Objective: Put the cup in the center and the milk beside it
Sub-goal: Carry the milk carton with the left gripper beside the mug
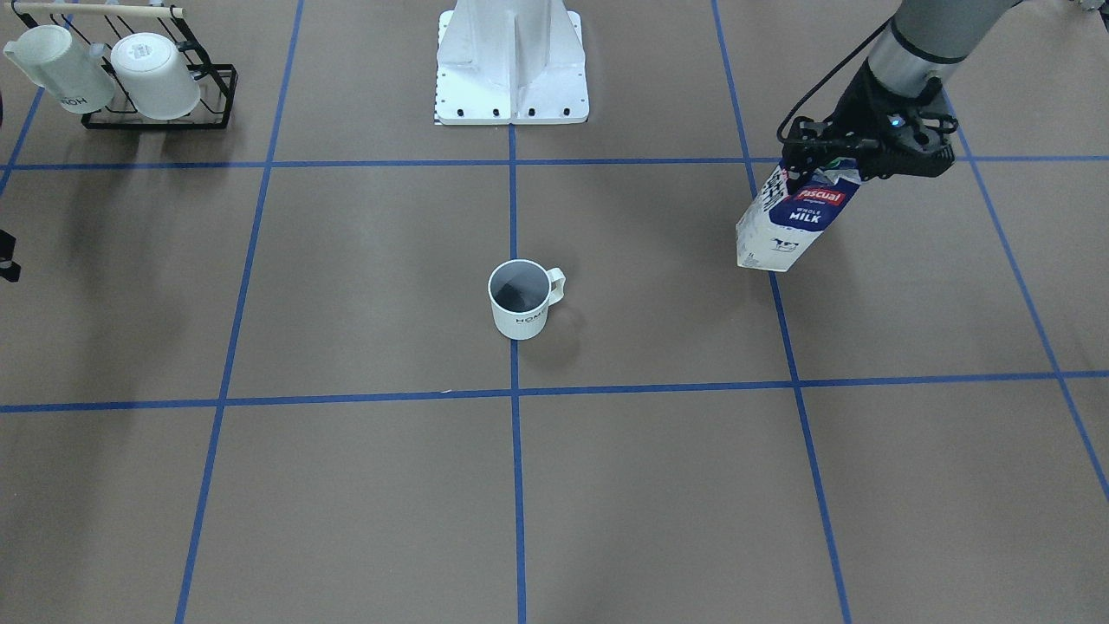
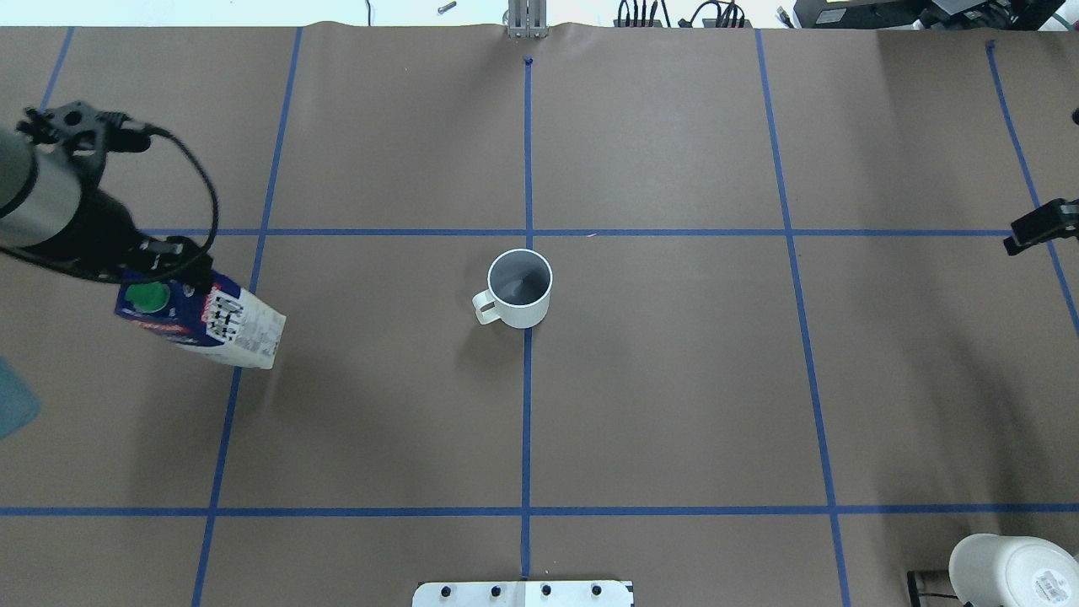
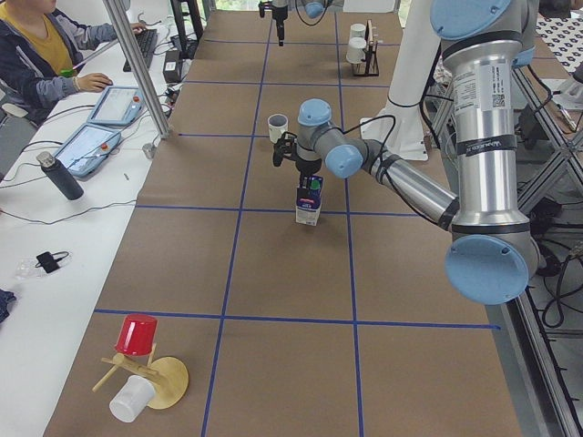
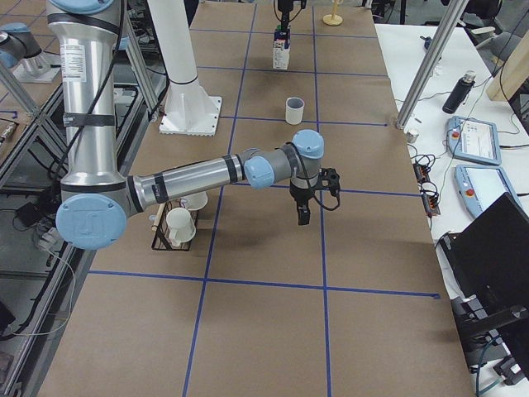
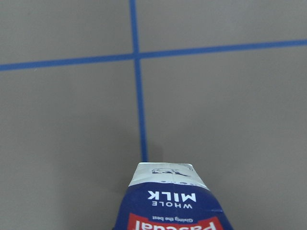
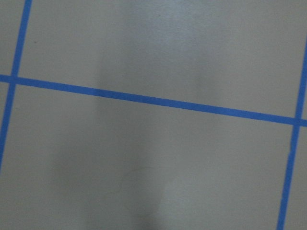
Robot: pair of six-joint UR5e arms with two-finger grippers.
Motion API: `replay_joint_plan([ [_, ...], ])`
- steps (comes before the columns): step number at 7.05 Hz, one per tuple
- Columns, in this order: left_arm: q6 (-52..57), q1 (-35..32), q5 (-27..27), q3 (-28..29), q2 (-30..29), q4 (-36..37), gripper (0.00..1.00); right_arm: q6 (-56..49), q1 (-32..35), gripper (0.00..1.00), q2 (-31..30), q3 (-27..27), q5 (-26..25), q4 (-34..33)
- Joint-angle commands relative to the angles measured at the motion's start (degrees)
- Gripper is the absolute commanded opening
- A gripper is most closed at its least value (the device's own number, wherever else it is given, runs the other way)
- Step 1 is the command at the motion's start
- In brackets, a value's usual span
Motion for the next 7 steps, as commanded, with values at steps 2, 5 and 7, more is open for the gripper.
replay_joint_plan([
  [2, -4.6, 0.5, 0.0, 16.5, -22.4, 6.7, 0.41, -5.7, 6.5, 1.00, -3.0, -3.7, 1.9, 0.6],
  [5, -6.8, 2.1, 1.7, 31.6, -33.7, 2.4, 0.42, -5.6, 6.6, 1.00, -3.6, -3.3, 2.9, 0.6],
  [7, -11.0, 3.3, 1.7, 40.6, -38.5, -3.9, 0.43, -5.6, 6.6, 1.00, -3.8, -3.4, 3.6, 0.7],
])
